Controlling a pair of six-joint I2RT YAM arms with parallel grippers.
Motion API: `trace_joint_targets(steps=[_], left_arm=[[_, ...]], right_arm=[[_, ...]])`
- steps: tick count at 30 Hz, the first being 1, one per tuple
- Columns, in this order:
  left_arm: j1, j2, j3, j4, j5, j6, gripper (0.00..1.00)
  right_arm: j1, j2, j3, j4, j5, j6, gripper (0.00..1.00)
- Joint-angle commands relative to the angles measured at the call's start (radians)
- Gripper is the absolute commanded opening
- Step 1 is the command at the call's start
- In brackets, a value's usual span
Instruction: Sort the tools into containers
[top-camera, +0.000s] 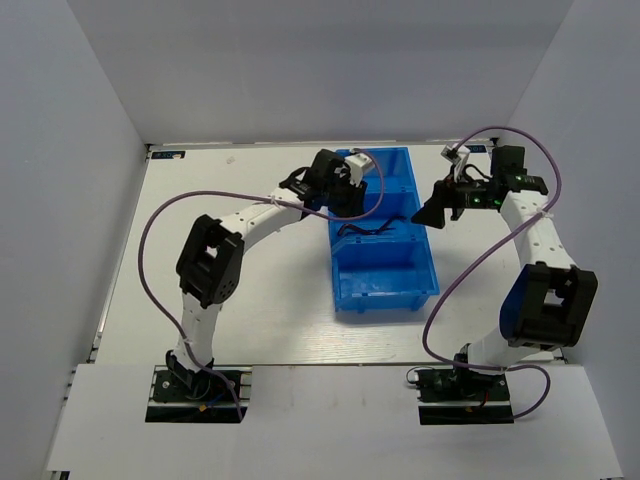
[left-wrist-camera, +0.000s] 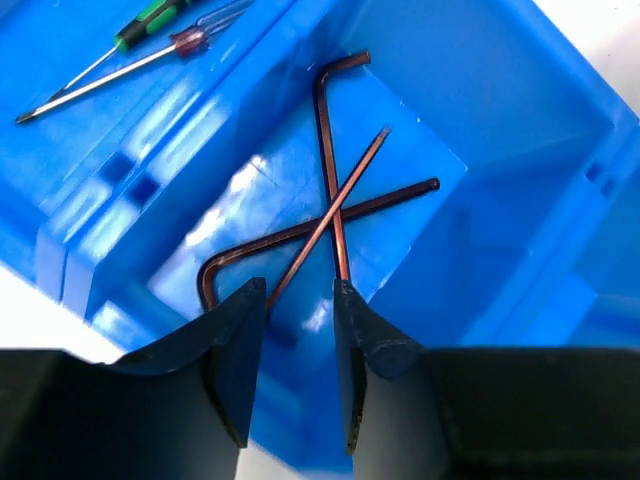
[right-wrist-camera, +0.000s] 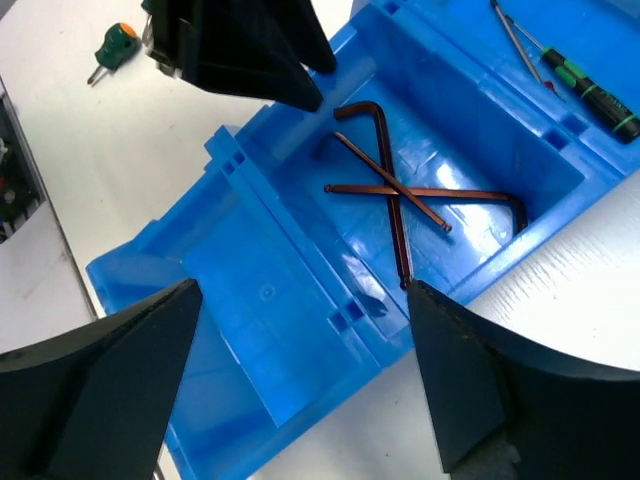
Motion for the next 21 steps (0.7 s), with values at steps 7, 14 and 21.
trace_joint_targets(steps=[7,14,21], left_arm=[[0.044,-0.435,-0.271,-0.036,-0.423,-0.209,0.0],[0.251,-0.579,-0.496,-0.416,-0.683,-0.546,0.51],[0.409,-0.573,-0.601,-0.451,-0.645,-0.636,0.71]], right_arm=[[0.037,0.066,0.129,-0.182,-0.039,-0.139,0.0],[0.227,0.034,0.092,-0.097,0.098,-0.196,0.74],[0.344,0.115,0.199,-0.047,0.188,-0.094,0.9]])
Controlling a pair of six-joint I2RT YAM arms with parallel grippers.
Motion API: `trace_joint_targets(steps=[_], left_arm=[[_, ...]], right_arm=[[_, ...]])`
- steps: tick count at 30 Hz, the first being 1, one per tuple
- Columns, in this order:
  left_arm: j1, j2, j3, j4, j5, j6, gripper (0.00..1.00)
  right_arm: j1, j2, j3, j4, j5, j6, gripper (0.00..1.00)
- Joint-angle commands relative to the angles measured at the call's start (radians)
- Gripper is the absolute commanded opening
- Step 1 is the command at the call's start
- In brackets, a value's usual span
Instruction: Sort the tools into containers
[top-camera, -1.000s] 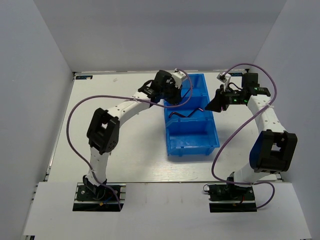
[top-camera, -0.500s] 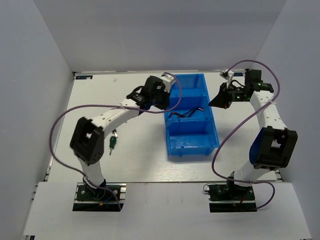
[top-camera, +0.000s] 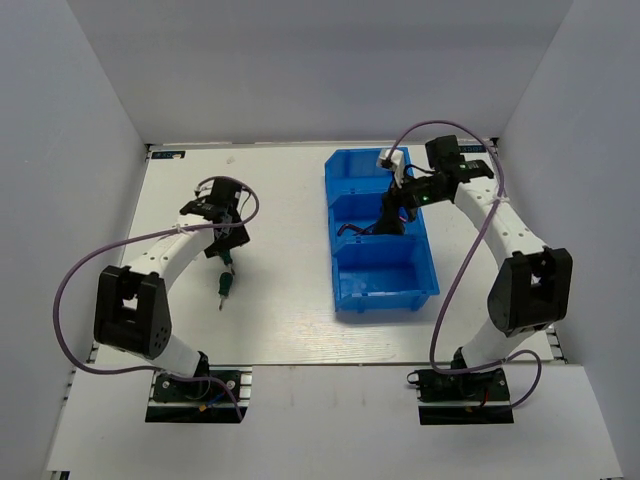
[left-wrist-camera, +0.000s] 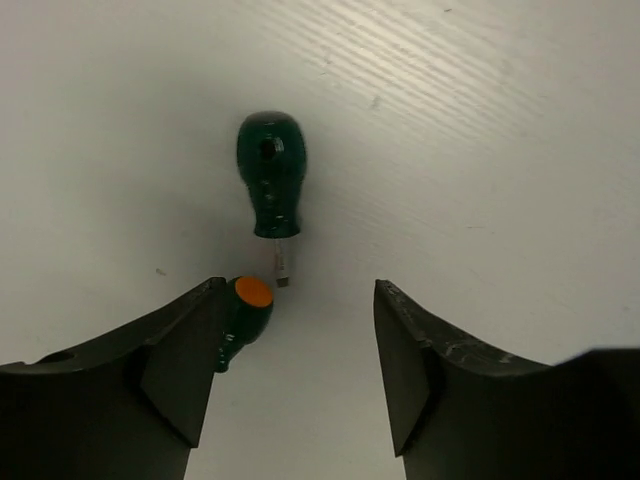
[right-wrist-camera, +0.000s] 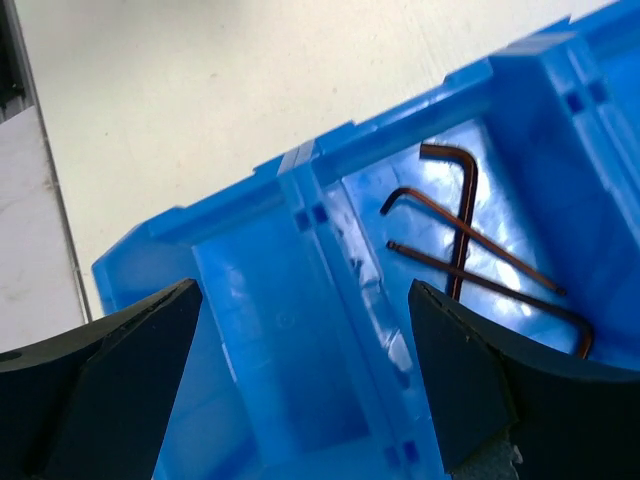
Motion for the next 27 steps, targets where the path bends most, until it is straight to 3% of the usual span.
trace_joint_targets(steps=[1,5,12,15,16,17,20,21,24,27], left_arm=[[0.039,0.005,-0.004,-0.049,-0.012,-0.084,0.71],[0.074,0.057,-0.016,0.004,0.01,-0.072,0.71],[0.096,0.198,0.004,0.07,0.03,-0.018,0.69],[0.105,0.23,0.016,0.086,0.041,0.0,0.47],[0.105,0.231,0.042,0.095,0.041,0.013,0.3],[0.105,0.24,0.056,0.095,0.054,0.025,0.01],[0.066,0.218,0.122,0.127,0.12,0.114,0.0],[0.056,0.206,0.122,0.197,0.177,0.144,0.0],[0.036,0.154,0.131,0.328,0.425,0.272,0.0],[-0.004,0.204,0.162,0.501,0.865,0.358,0.0]], right_arm=[[0.045,0.033,0.082,0.041,0.057,0.057,0.9],[0.072,0.032,0.076,0.061,0.081,0.097,0.86],[0.075,-0.011,0.01,0.082,0.1,0.111,0.86],[0.072,-0.026,-0.011,0.084,0.104,0.109,0.84],[0.069,-0.029,-0.016,0.085,0.107,0.108,0.82],[0.07,-0.031,-0.024,0.082,0.107,0.106,0.8],[0.069,-0.039,-0.028,0.07,0.1,0.097,0.33],[0.067,-0.045,-0.028,0.07,0.104,0.099,0.02],[0.059,-0.054,-0.033,0.073,0.124,0.114,0.0],[0.05,-0.059,-0.036,0.113,0.176,0.146,0.0]])
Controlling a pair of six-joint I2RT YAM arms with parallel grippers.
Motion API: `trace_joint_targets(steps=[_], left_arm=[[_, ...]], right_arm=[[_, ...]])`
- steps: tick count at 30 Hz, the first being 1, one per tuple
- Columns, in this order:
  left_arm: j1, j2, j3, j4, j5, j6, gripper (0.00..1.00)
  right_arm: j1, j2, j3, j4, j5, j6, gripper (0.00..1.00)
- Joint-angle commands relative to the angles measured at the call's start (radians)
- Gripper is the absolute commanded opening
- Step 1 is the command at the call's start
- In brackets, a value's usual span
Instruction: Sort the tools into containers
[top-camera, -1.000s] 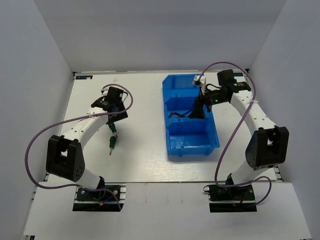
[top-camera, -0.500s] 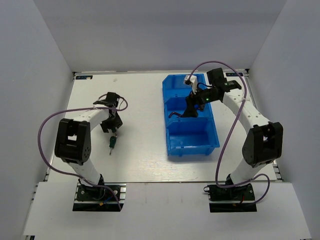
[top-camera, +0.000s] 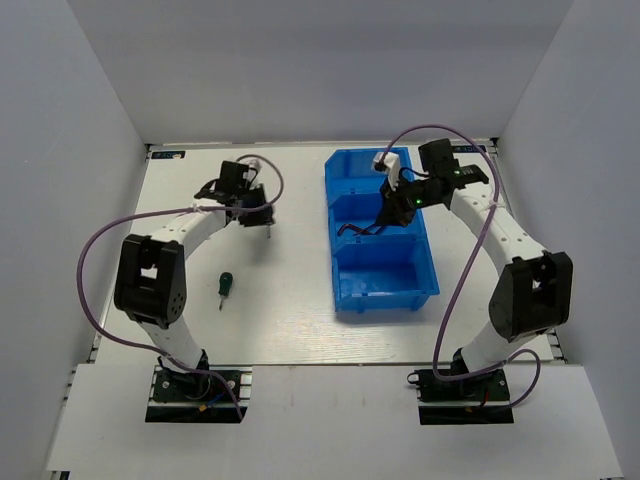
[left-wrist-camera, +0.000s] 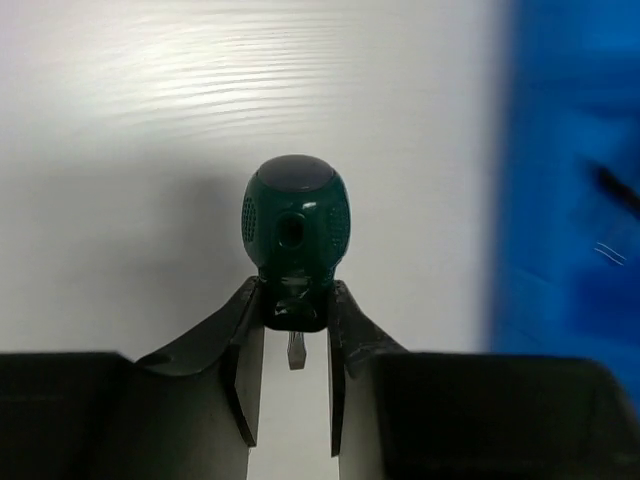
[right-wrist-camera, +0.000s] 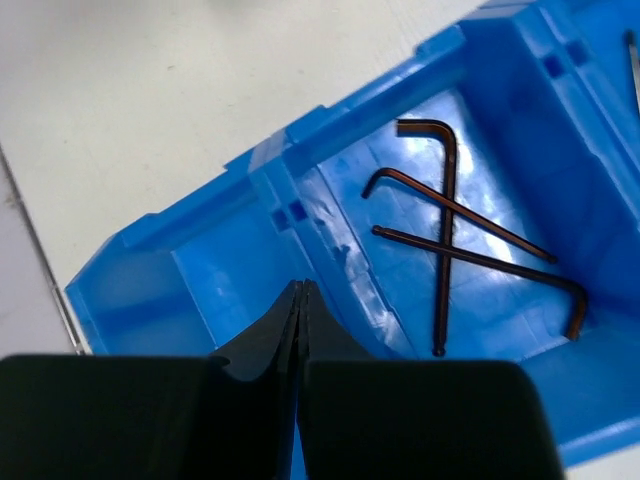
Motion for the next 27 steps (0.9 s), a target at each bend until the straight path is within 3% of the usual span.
trace_joint_targets(steps=[1,4,6,12,16,17,18,19,20,21,23,24,27], left_arm=[[-0.074,0.008,0.086,0.276,0.668,0.148,0.0],[-0.171,0.09,0.139,0.328,0.911,0.204,0.0],[-0.209,0.099,0.149,0.328,0.963,0.254,0.0],[-0.289,-0.013,0.048,0.384,0.992,0.361,0.0],[-0.332,-0.008,0.048,0.31,0.991,0.417,0.0],[-0.341,0.007,0.064,0.26,0.981,0.429,0.0],[-0.358,0.025,0.084,0.238,0.948,0.429,0.04],[-0.369,0.062,0.095,0.215,0.934,0.446,0.27],[-0.38,0.076,0.107,0.194,0.92,0.446,0.37],[-0.398,0.085,0.117,0.193,0.885,0.446,0.48],[-0.407,0.098,0.126,0.193,0.874,0.446,0.59],[-0.419,0.107,0.126,0.181,0.857,0.446,0.59],[-0.429,0.107,0.149,0.17,0.819,0.446,0.61]], right_arm=[[-0.018,-0.048,-0.008,0.058,0.078,0.055,0.0],[-0.036,-0.051,0.005,0.084,0.124,0.078,0.0],[-0.056,-0.056,0.012,0.09,0.135,0.082,0.0],[-0.127,-0.089,-0.027,0.142,0.138,0.088,0.0],[-0.154,-0.099,-0.034,0.158,0.121,0.089,0.0],[-0.153,-0.093,-0.031,0.152,0.098,0.085,0.13],[-0.162,-0.091,-0.019,0.145,0.084,0.08,0.36],[-0.16,-0.088,-0.015,0.139,0.052,0.063,0.5],[-0.16,-0.086,-0.008,0.121,0.035,0.04,0.62],[-0.162,-0.086,0.01,0.1,-0.035,0.026,0.88],[-0.145,-0.086,0.022,0.07,-0.074,-0.003,0.91],[-0.156,-0.089,0.025,0.063,-0.154,-0.027,0.91],[-0.15,-0.097,0.036,0.067,-0.205,-0.043,0.91]])
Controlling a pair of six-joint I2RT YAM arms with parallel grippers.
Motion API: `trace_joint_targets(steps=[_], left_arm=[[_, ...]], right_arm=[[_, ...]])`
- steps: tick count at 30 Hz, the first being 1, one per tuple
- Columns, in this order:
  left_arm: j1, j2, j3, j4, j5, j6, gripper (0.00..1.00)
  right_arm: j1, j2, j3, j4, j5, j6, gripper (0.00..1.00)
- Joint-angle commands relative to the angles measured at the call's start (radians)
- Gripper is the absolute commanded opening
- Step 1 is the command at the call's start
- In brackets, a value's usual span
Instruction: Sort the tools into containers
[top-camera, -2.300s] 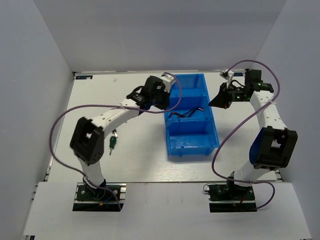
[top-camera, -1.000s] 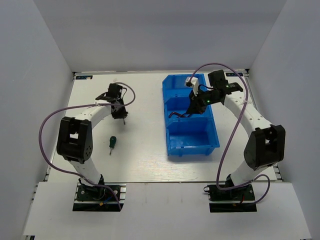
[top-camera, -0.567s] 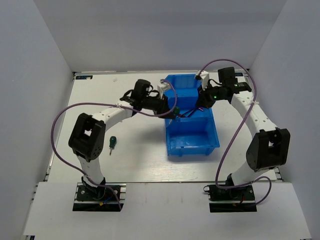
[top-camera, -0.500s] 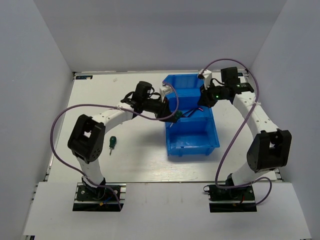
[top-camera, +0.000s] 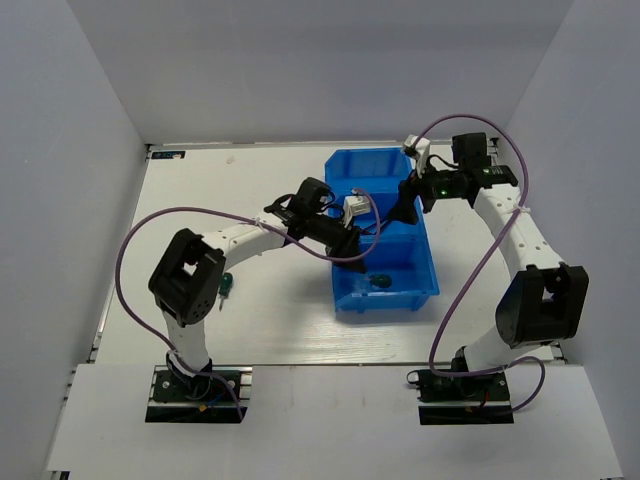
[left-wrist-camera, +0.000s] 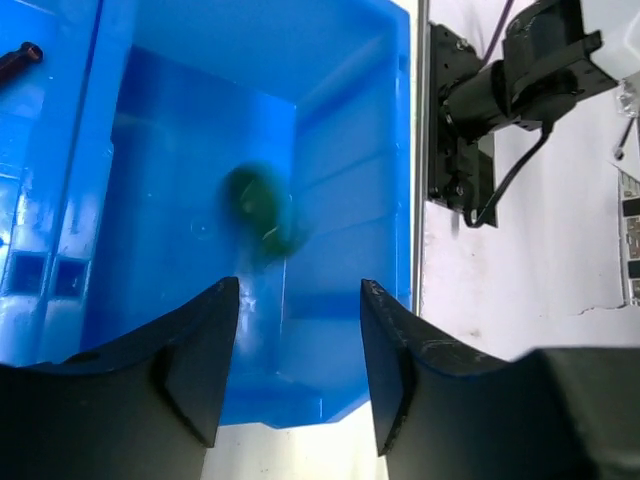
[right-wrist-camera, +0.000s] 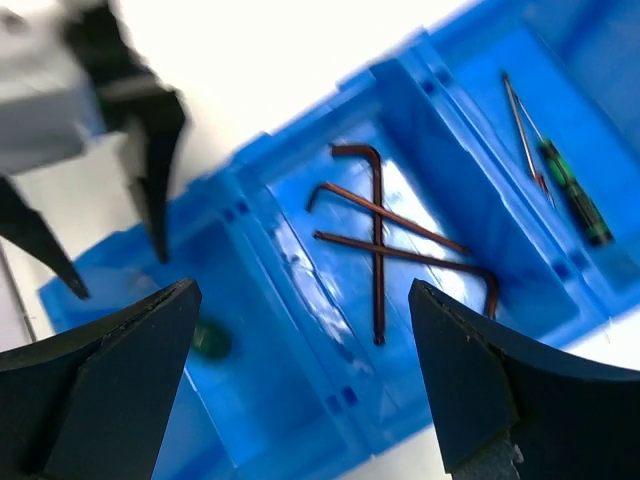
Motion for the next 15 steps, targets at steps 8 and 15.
trace_joint_targets(steps=[8,15], left_arm=[[0.077,-0.377,-0.149,-0.011,-0.654,-0.266,0.0],[0.162,-0.931,-0.436,-0.344,-1.335,-0.752,0.73]], right_arm=[[0.122,0.051,0.187,-0.103,-0.118,-0.014,0.0],[0.473,0.281,0.39,-0.183,0.166,0.12,0.0]])
